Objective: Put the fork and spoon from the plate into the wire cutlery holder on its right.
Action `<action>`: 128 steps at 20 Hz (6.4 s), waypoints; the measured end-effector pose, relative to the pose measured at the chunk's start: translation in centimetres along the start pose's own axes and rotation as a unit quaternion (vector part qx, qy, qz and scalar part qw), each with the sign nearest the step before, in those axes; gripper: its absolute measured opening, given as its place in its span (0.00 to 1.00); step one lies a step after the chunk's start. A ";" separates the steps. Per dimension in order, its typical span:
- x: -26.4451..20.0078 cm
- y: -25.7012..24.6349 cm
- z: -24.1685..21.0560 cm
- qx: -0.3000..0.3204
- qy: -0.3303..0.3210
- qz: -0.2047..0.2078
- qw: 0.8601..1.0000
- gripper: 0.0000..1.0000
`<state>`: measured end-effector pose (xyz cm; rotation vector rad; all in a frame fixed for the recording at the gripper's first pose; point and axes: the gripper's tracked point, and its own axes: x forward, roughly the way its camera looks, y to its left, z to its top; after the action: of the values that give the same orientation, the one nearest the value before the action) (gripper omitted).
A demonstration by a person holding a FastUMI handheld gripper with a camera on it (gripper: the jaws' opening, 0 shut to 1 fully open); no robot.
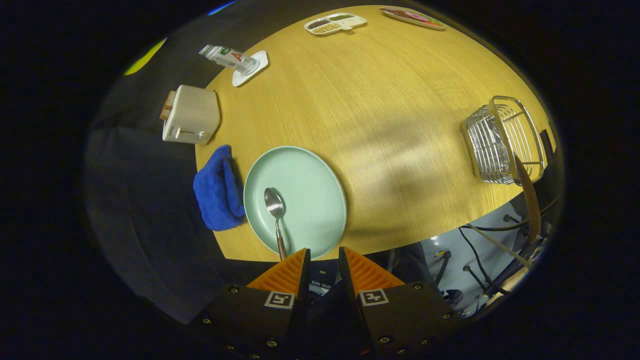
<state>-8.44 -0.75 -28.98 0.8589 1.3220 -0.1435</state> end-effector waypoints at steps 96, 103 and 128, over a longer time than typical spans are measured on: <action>-13.8 -14.0 3.5 0.166 -0.080 0.117 0.976 0.03; -12.8 -16.7 1.9 0.155 0.025 0.073 0.985 0.03; -11.4 -19.6 5.9 0.095 0.103 -0.064 0.988 0.20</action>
<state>-17.87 -22.21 -28.04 0.9704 1.5773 -0.2913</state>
